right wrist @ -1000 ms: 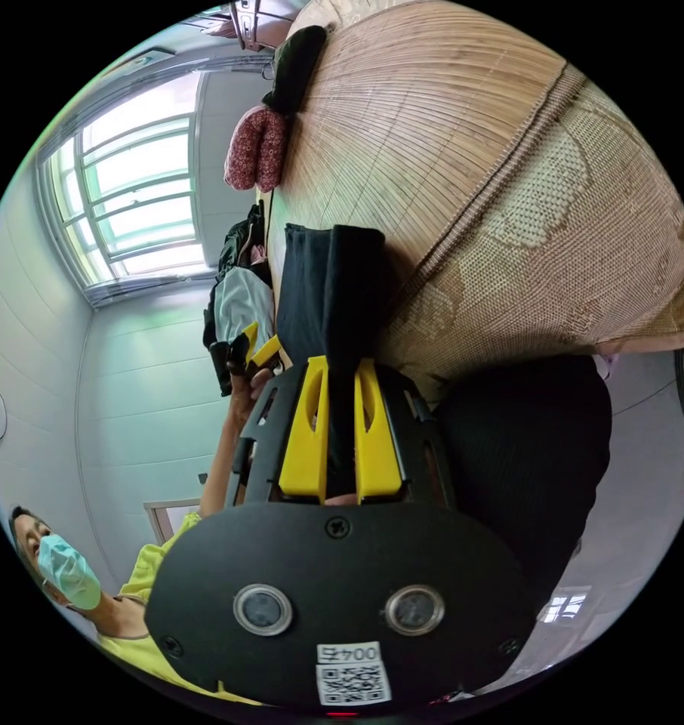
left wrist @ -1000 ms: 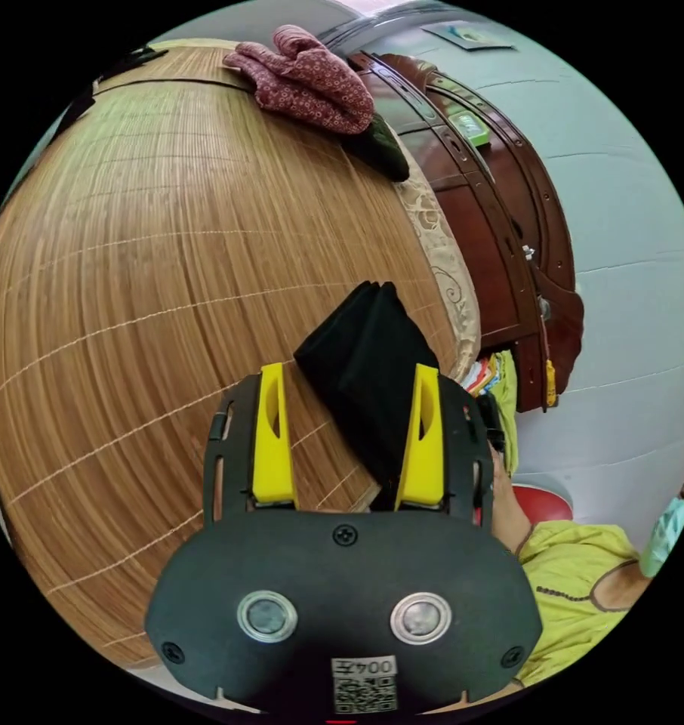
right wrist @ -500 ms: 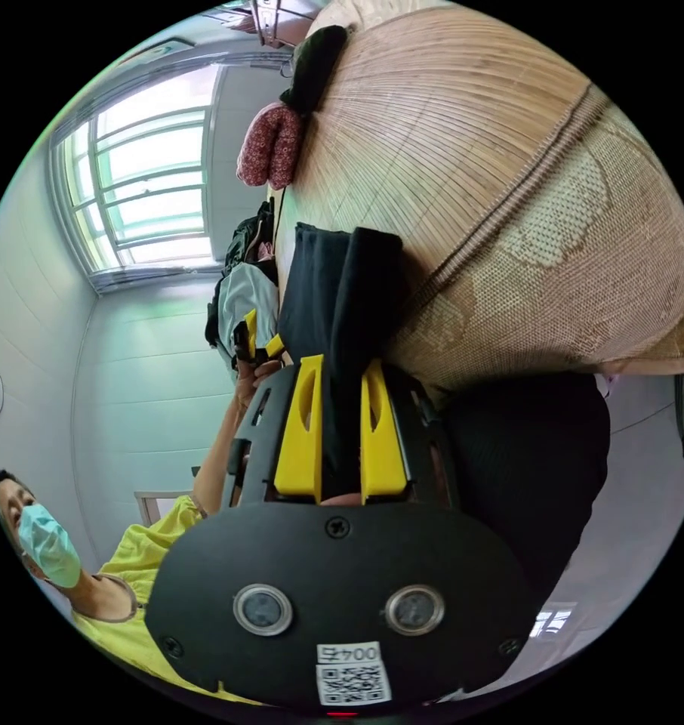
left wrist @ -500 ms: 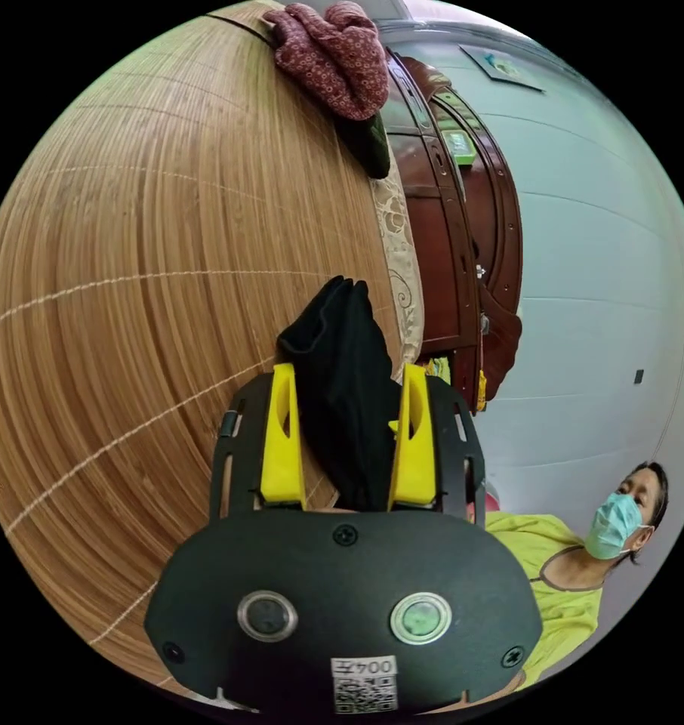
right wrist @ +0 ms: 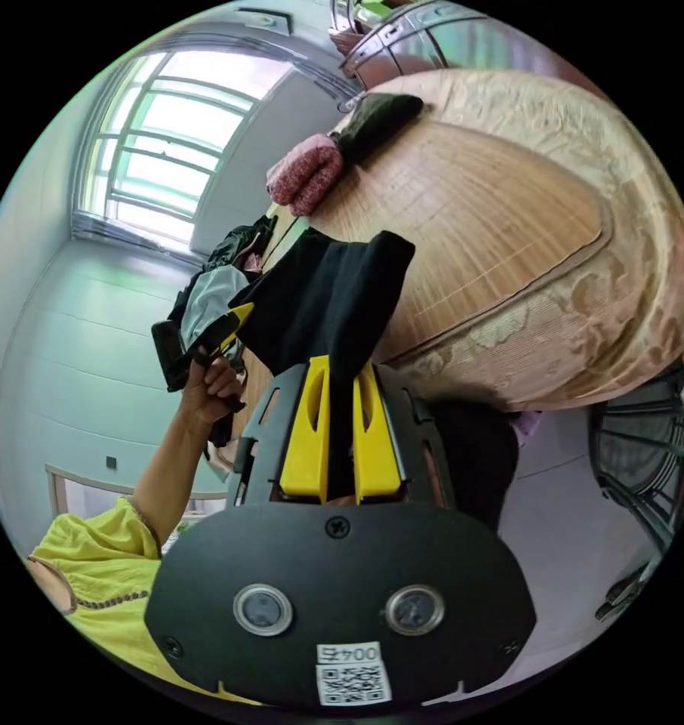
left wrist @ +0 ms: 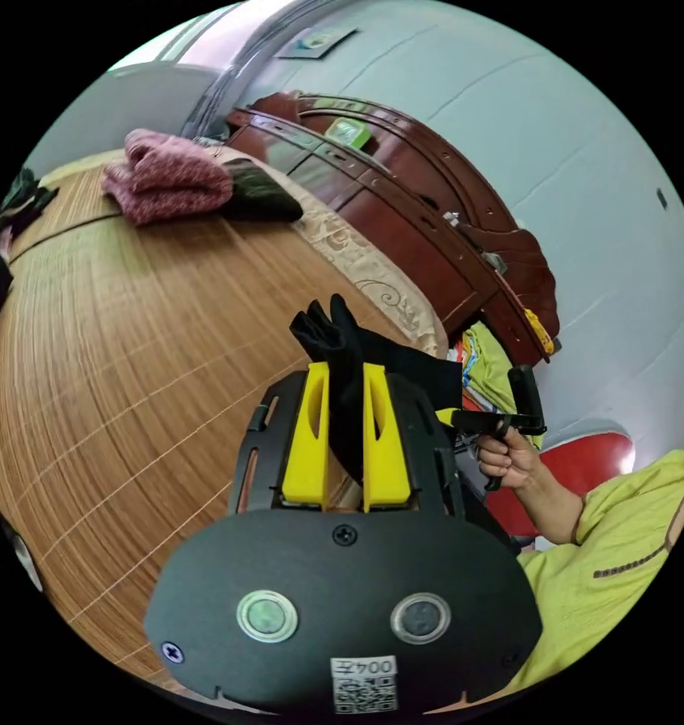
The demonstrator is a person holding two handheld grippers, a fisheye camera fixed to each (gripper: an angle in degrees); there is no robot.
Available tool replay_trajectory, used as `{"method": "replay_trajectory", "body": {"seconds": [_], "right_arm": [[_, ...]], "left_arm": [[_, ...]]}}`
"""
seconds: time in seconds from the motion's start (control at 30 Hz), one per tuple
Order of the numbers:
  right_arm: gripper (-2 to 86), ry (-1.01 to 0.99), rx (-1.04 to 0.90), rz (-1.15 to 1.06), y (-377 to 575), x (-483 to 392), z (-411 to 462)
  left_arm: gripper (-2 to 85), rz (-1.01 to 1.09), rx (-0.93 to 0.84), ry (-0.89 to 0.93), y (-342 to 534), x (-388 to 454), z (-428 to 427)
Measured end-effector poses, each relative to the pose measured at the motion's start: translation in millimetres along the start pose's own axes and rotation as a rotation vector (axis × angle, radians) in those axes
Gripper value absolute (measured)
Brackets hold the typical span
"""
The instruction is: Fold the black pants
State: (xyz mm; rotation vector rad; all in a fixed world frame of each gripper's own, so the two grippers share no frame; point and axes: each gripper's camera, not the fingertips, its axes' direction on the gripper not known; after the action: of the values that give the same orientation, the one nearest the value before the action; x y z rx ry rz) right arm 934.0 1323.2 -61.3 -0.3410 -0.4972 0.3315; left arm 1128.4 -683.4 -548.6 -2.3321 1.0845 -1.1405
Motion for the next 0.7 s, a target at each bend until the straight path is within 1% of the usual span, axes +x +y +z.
{"method": "replay_trajectory", "body": {"seconds": [0.1,0.17,0.33,0.37,0.43,0.57,0.63,0.7], "right_arm": [[5.5,-0.01,0.074,-0.003,26,0,-73],[5.5,-0.009,0.123,0.004,44,3,-123],[5.6,0.036,0.236,0.024,98,15,-274],[5.6,0.046,0.247,0.025,104,16,-290],[5.6,0.114,0.292,0.039,128,22,-353],[5.5,0.225,0.343,0.096,164,35,-428],[5.5,0.278,0.365,0.15,186,47,-463],[5.5,0.289,0.376,0.193,200,58,-481]], "left_arm": [[7.3,0.089,0.047,0.051,-15,65,9],[7.3,0.142,0.065,0.118,-28,117,26],[7.4,0.161,0.051,0.287,-52,218,85],[7.4,0.154,0.033,0.327,-58,242,104],[7.4,0.146,-0.004,0.385,-65,279,134],[7.4,0.197,-0.07,0.436,-67,366,196],[7.4,0.208,-0.092,0.45,-65,394,218],[7.3,0.214,-0.11,0.457,-61,417,238]]}}
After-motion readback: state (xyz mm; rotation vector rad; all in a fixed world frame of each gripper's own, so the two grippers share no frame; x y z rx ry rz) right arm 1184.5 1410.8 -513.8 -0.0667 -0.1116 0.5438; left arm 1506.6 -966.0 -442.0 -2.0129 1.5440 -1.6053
